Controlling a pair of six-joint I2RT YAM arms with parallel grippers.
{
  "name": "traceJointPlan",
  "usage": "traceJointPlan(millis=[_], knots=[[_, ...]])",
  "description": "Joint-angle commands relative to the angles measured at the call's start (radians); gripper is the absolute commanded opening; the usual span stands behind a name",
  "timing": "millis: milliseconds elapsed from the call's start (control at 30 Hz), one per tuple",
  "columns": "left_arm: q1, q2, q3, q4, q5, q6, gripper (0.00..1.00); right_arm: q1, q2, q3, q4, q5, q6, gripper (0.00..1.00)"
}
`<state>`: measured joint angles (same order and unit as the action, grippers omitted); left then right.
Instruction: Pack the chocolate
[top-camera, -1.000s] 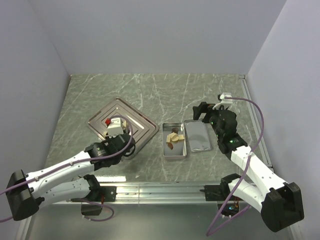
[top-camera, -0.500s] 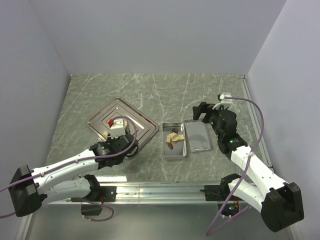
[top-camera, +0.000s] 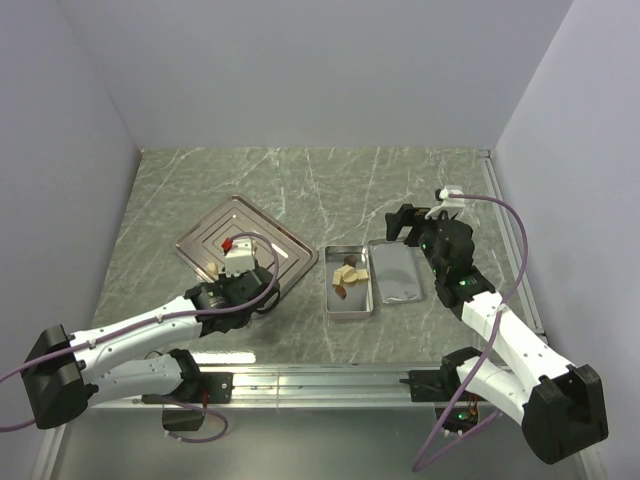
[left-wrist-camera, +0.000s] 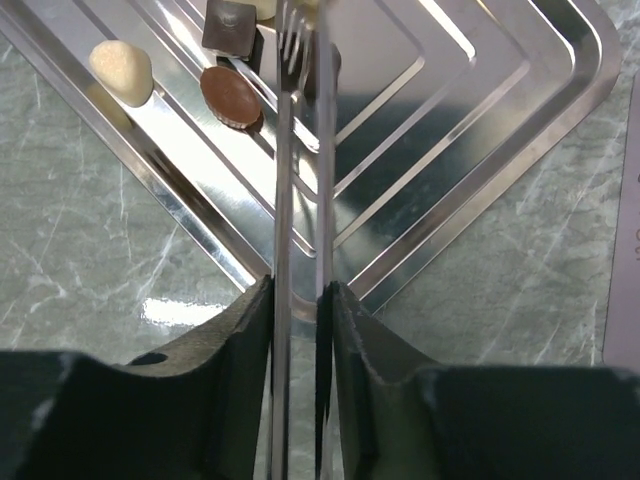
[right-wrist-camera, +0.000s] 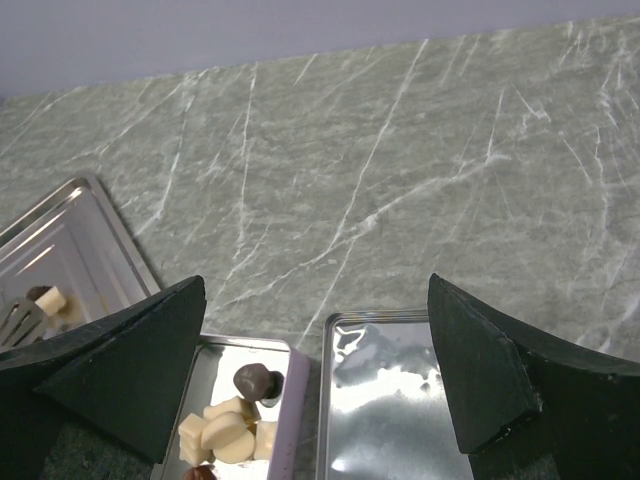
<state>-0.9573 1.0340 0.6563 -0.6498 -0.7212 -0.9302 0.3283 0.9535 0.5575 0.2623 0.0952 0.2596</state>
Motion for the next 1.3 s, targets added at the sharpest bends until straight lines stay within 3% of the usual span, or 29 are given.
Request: traceJointPlan(millis=[0, 600, 667, 900, 1267], knots=[[-0.003, -0.005, 0.012, 0.033, 0.006, 0.025, 0.31, -0.002, -0.001, 0.056, 0.014, 0.0, -0.016, 0.98], [-0.011, -0.031, 0.017, 0.084, 0.02, 0.09, 0.24, -0.003, 0.011, 0.064, 0.014, 0.0, -0.019, 0.98], [-0.015, -0.031, 0.019, 0.084, 0.02, 0.091, 0.26, -0.002, 0.011, 0.064, 0.014, 0.001, -0.016, 0.98], [-0.044, -0.061, 0.017, 0.062, -0.007, 0.064, 0.48, -0.002, 0.011, 0.064, 0.014, -0.002, -0.017, 0.98], [-0.049, -0.006, 0.025, 0.061, 0.017, 0.065, 0.48, -0.002, 0.01, 0.062, 0.012, -0.002, -0.017, 0.98]])
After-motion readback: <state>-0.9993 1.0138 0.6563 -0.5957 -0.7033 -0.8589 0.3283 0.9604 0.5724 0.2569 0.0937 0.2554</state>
